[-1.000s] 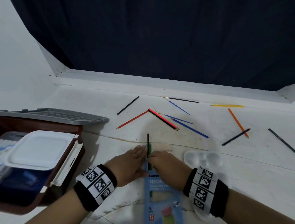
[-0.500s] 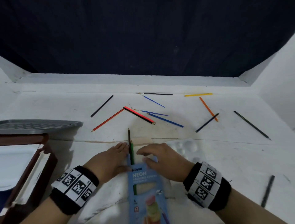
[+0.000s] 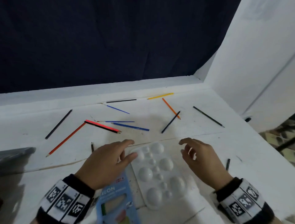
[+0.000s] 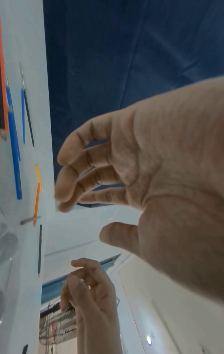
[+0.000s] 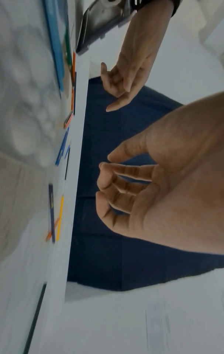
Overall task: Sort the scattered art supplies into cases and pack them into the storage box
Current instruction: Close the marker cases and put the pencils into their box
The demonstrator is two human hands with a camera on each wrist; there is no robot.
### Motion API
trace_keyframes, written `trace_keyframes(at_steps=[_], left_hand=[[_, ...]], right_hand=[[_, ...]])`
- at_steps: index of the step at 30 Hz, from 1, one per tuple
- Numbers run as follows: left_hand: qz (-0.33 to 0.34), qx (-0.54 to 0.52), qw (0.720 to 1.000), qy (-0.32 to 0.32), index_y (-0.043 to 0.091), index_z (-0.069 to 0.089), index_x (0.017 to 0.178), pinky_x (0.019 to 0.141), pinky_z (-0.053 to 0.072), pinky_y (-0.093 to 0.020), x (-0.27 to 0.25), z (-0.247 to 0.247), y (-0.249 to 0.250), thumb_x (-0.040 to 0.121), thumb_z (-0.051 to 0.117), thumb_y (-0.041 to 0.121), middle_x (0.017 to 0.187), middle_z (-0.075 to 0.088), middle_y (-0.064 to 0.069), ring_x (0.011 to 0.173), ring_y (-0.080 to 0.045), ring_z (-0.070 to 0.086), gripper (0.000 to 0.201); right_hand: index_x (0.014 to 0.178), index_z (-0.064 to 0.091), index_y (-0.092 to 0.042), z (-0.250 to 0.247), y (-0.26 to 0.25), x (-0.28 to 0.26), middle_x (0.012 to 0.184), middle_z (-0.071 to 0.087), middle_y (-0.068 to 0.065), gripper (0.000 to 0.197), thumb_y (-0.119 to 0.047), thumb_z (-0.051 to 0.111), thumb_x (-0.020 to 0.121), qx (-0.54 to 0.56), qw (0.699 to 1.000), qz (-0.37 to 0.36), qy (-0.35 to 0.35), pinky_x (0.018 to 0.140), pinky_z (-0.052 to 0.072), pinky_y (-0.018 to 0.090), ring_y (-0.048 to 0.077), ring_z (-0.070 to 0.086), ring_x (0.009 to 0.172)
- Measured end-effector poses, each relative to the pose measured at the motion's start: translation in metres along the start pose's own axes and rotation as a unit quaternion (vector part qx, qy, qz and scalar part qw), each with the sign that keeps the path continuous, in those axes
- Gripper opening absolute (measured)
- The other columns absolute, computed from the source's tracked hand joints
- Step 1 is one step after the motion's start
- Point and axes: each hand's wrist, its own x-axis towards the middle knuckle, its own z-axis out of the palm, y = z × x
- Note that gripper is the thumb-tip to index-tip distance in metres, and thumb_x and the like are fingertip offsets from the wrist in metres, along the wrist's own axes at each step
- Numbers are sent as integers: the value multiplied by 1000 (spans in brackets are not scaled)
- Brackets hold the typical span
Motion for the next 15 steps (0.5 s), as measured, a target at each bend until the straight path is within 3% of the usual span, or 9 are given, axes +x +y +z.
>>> trace_keyframes(at_steps=[3, 6, 8, 10, 13, 15], left_hand=[[20, -20, 1000, -9, 42, 52, 132, 71, 50, -28, 19, 7, 12, 92, 40, 66, 73, 58, 9, 72, -6, 57, 49], [40, 9, 999, -5, 40, 54, 131, 69, 49, -28, 40, 13, 26, 94, 43, 62, 75, 56, 9, 70, -6, 54, 44], [44, 34, 998, -14, 40, 51, 133, 73, 49, -29, 55, 16, 36, 94, 45, 61, 85, 57, 11, 75, -7, 54, 45], [43, 54, 997, -41, 41, 46, 137, 81, 47, -28, 71, 21, 46, 95, 44, 63, 103, 56, 14, 87, -5, 54, 47], [46, 89, 992, -76, 40, 41, 141, 95, 45, -33, 101, 33, 60, 96, 42, 61, 125, 51, 7, 114, -14, 53, 50], [43, 108, 989, -93, 40, 43, 141, 99, 44, -36, 126, 44, 68, 97, 44, 59, 127, 49, 5, 117, -17, 52, 48]], right_hand=[[96, 63, -27, -18, 33, -8, 73, 57, -11, 17, -13, 64, 86, -51, 998, 19, -26, 59, 50, 31, 10, 57, 59], [97, 62, -27, -30, 62, -16, 82, 59, -11, 22, -12, 58, 81, -149, 979, 60, -128, 69, 52, 36, 15, 59, 74], [107, 61, -29, -39, 77, -20, 99, 56, -12, 37, -8, 53, 77, -194, 953, 81, -217, 80, 48, 34, 14, 54, 93], [110, 58, -33, -51, 88, -22, 104, 50, -14, 46, -3, 52, 74, -209, 934, 75, -281, 81, 45, 31, 11, 44, 96], [96, 56, -34, -63, 106, -24, 98, 49, -13, 39, -3, 51, 73, -219, 909, 69, -347, 82, 48, 36, 11, 39, 94], [87, 54, -31, -66, 118, -21, 95, 49, -12, 35, 0, 57, 69, -215, 897, 53, -382, 80, 50, 39, 12, 40, 93]])
